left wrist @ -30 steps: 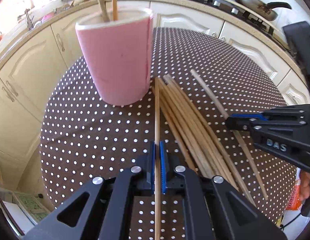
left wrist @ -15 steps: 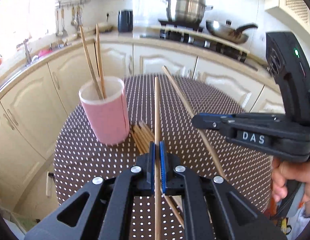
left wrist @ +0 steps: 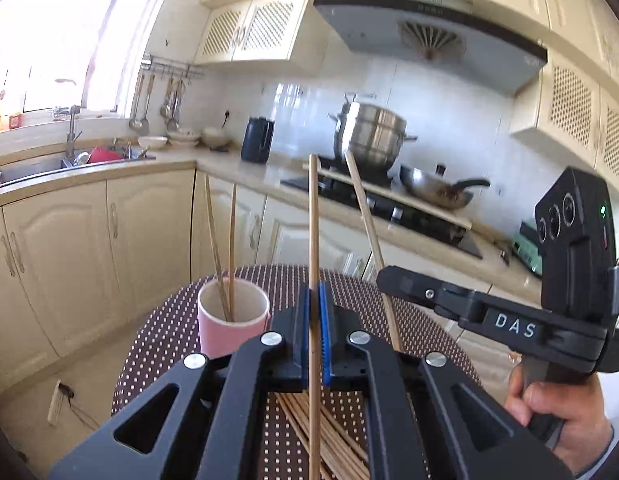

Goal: Organize utensils
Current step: 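Lift the left gripper's chopstick over the pink cup while the right gripper carries its chopstick there, then lower the left gripper's chopstick into the cup and open while the right gripper does likewise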

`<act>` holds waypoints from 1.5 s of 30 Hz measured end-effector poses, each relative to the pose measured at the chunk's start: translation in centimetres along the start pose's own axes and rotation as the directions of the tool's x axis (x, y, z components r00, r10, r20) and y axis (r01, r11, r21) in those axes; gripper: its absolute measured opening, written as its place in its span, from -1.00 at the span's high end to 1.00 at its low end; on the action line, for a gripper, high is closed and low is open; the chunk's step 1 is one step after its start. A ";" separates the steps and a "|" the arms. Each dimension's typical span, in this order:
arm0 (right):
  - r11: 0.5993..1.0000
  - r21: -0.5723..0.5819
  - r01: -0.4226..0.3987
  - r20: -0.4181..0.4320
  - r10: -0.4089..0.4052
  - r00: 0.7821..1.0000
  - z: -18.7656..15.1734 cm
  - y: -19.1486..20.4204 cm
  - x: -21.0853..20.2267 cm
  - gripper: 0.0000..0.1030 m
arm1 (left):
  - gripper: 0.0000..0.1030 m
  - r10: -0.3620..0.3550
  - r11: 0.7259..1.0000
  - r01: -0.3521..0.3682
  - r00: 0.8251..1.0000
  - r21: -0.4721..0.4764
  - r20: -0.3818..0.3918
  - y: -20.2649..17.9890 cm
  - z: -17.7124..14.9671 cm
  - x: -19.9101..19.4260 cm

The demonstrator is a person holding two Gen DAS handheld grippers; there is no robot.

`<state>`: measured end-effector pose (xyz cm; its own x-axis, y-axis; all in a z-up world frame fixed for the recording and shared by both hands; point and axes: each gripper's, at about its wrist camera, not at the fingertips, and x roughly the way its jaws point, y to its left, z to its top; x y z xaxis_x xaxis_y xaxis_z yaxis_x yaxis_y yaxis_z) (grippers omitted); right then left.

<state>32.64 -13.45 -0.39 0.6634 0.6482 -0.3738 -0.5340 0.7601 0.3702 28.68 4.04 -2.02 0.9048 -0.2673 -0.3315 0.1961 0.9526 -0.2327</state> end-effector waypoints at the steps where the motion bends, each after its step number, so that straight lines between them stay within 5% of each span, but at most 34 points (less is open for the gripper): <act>1: 1.000 -0.008 -0.001 0.015 0.001 1.000 0.2 0.2 0.1 0.87 | 0.90 0.001 1.000 -0.001 0.999 -0.009 0.032 0.3 0.2 -0.3; 9: 0.999 -0.033 -0.013 0.143 0.018 0.990 1.2 0.8 1.8 0.87 | 0.90 0.035 0.998 -0.025 0.980 -0.052 0.198 2.7 2.0 -0.1; 20: 0.998 -0.060 -0.029 0.299 0.046 0.953 4.2 0.8 6.2 0.87 | 0.90 0.100 0.993 -0.075 0.944 -0.093 0.313 6.0 4.3 4.8; 32: 0.999 -0.034 -0.011 0.349 0.022 0.937 4.6 -1.1 10.8 0.87 | 0.90 0.147 0.988 -0.124 0.928 -0.089 0.343 7.3 4.2 9.8; 45: 0.998 -0.060 -0.009 0.317 0.028 0.948 3.2 -1.5 12.5 0.87 | 0.90 0.165 0.985 -0.145 0.943 -0.090 0.287 8.7 2.8 11.7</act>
<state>43.47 -6.62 -2.91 0.7800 0.6213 -0.0749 -0.5709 0.7554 0.3216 41.98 9.60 -5.38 0.9947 -0.0530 -0.0885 0.0280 0.9642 -0.2636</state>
